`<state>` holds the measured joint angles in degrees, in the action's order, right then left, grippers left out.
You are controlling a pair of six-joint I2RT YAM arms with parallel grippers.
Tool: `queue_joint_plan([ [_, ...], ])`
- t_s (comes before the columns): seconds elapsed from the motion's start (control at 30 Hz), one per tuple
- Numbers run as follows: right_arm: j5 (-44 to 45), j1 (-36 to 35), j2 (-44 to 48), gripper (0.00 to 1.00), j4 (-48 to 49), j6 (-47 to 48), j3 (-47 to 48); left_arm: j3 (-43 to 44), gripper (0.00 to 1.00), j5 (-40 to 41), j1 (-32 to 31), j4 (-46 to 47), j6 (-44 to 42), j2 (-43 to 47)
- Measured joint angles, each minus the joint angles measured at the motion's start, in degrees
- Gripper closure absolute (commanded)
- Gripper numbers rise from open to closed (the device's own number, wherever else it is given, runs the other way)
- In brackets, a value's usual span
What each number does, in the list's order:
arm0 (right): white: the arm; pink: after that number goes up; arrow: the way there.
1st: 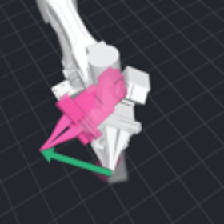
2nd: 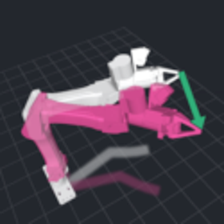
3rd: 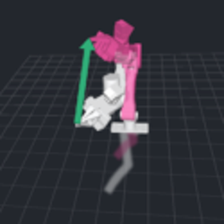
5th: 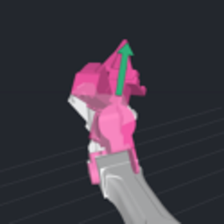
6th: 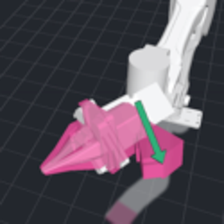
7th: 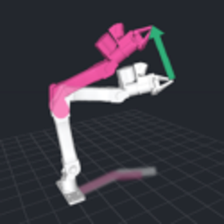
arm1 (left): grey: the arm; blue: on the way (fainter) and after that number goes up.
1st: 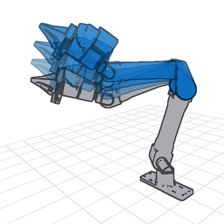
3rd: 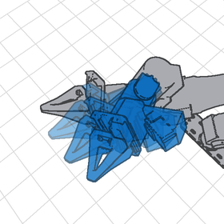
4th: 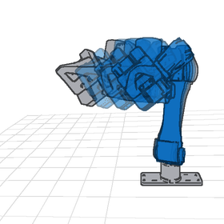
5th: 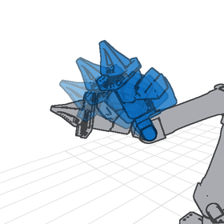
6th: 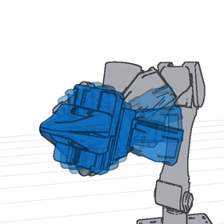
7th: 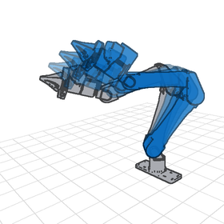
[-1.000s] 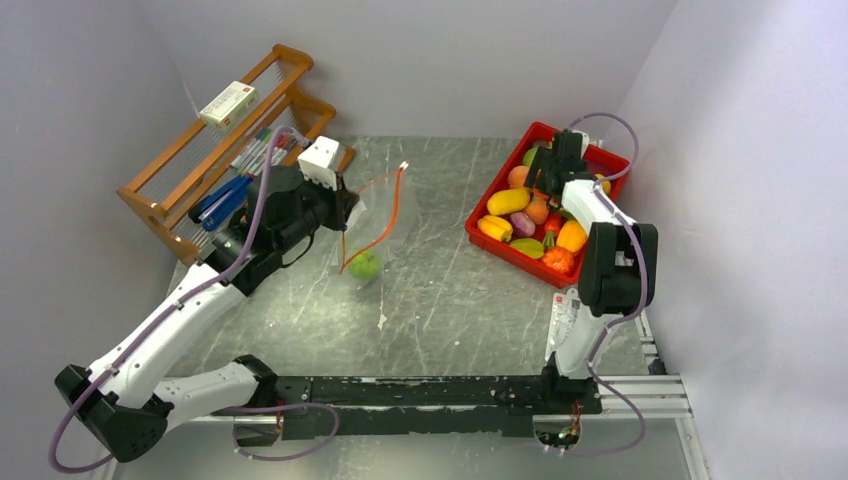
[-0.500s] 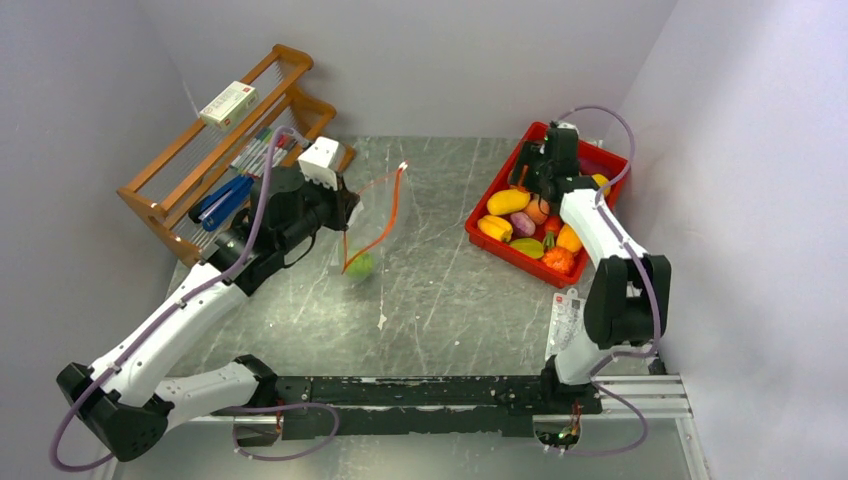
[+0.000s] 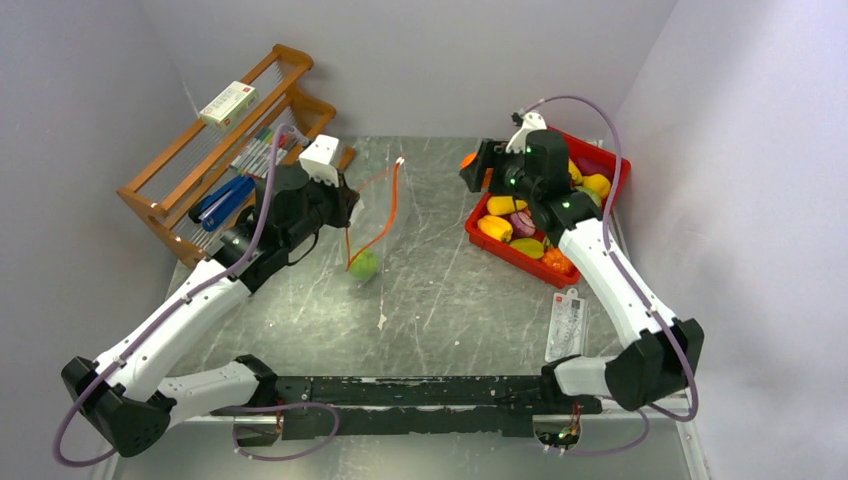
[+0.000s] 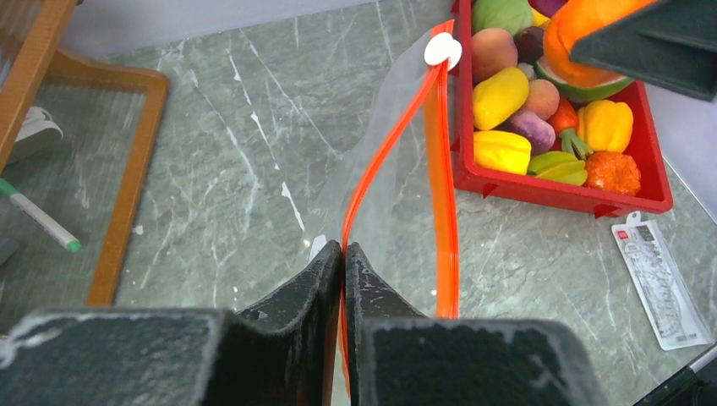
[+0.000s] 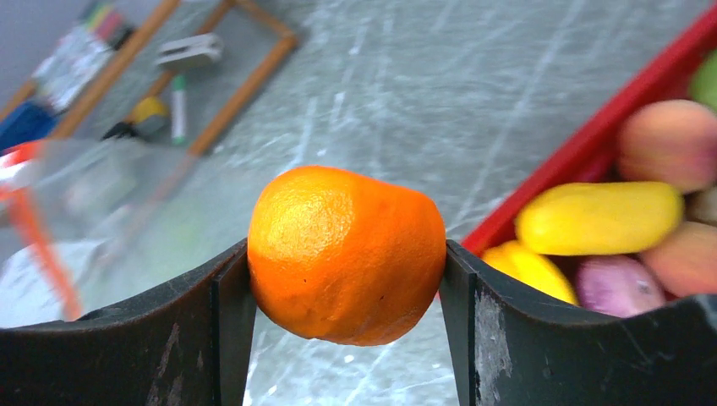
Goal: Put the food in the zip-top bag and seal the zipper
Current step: Pick up the fake fruit from the bin, then place the fake fruit in the zipper food storage bag.
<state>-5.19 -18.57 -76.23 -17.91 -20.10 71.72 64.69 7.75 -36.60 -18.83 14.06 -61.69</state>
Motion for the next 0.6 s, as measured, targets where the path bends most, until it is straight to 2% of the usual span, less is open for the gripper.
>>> queue_joint_plan([
  [0.2, -8.61, -6.16, 5.75, 0.47, 2.34, -3.37, -3.5, -0.07, 0.93, -0.04, 0.0, 0.74, 1.44, -0.17],
  [0.3, -14.16, -7.98, 7.91, 0.47, 6.8, -7.34, -6.45, -0.39, 0.93, -0.11, 0.0, 1.49, 2.25, -0.2],
  [0.6, -20.81, -16.28, 7.91, 0.46, 16.57, -14.71, -9.01, -0.48, 0.93, -1.57, 0.0, 2.93, 4.87, -1.79],
])
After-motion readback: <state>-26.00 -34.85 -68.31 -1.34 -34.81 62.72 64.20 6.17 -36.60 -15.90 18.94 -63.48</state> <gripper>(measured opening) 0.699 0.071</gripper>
